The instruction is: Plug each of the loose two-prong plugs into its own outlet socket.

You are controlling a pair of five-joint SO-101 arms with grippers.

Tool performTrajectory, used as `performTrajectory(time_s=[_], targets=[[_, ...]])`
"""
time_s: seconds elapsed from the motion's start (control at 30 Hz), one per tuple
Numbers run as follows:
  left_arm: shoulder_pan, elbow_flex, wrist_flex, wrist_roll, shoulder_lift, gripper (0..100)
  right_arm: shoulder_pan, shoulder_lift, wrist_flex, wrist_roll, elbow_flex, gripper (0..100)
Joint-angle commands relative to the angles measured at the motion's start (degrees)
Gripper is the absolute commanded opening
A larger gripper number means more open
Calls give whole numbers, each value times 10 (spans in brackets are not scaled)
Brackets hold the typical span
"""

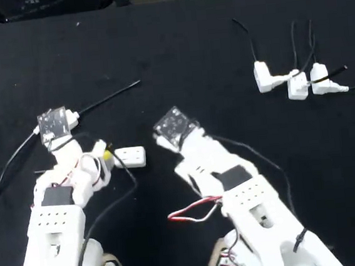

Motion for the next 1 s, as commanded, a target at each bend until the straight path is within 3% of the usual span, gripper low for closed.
performTrajectory(time_s=[0.0,0.13,0.23,0.43,0.67,0.8,0.97], targets=[[-7,-15,9,2,-7,223,12,-18,-11,11,-4,11],[-7,-10,9,2,-6,223,12,-17,-34,11,-7,20],[-7,-6,7,4,-7,223,17,0,-34,14,-7,80],[-8,-13,11,5,-7,223,32,145,-31,11,-95,96],[-8,-13,11,4,-7,223,-36,258,98,11,-281,164],[-8,-13,11,4,-7,223,-69,284,58,15,-294,163],[-23,-13,11,5,-7,223,-31,355,12,50,-322,165]])
